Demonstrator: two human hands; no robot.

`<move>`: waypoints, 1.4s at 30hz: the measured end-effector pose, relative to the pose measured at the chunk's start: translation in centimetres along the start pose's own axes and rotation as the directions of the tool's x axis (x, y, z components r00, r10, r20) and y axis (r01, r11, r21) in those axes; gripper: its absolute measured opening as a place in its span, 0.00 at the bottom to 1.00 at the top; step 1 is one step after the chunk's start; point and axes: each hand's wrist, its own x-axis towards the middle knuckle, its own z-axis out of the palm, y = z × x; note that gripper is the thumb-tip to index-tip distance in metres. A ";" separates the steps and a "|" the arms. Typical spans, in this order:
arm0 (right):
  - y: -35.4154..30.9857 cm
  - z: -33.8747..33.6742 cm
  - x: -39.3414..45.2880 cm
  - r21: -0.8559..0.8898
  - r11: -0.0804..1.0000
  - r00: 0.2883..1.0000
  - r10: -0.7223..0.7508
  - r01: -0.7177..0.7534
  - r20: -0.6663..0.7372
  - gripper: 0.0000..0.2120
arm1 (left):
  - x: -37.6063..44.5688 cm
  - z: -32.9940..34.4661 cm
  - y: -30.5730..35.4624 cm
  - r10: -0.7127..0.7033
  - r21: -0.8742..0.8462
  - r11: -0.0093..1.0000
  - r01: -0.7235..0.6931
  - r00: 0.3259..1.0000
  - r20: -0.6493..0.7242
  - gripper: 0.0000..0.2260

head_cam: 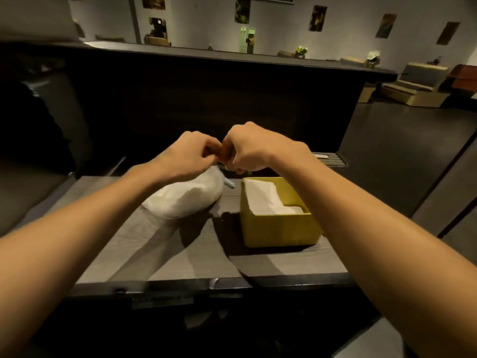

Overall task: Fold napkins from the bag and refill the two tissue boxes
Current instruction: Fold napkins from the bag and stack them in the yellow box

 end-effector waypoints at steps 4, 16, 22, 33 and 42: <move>-3.6 3.5 2.8 0.052 0.996 0.995 -0.076 0.074 0.057 0.11 | -2.3 -1.7 -4.4 -0.108 -0.009 0.994 0.108 0.992 -0.062 0.14; -4.7 9.3 6.6 0.017 0.999 0.967 0.034 -0.039 0.254 0.34 | -4.3 2.0 -12.7 -0.246 -0.085 0.961 0.262 0.955 0.166 0.51; -5.5 10.2 5.6 0.005 1.000 0.993 0.016 -0.016 0.114 0.25 | -5.8 4.8 -13.8 -0.308 -0.175 0.920 0.351 0.922 0.234 0.55; -4.8 11.7 4.7 -0.107 0.992 0.987 -0.053 0.069 0.149 0.41 | -7.8 5.1 -13.8 -0.211 -0.384 0.902 0.198 0.977 0.008 0.53; -5.0 10.5 4.4 -0.204 0.943 0.955 -0.223 0.262 0.194 0.47 | -8.1 5.1 -13.9 -0.145 -0.251 0.957 0.147 0.989 0.025 0.50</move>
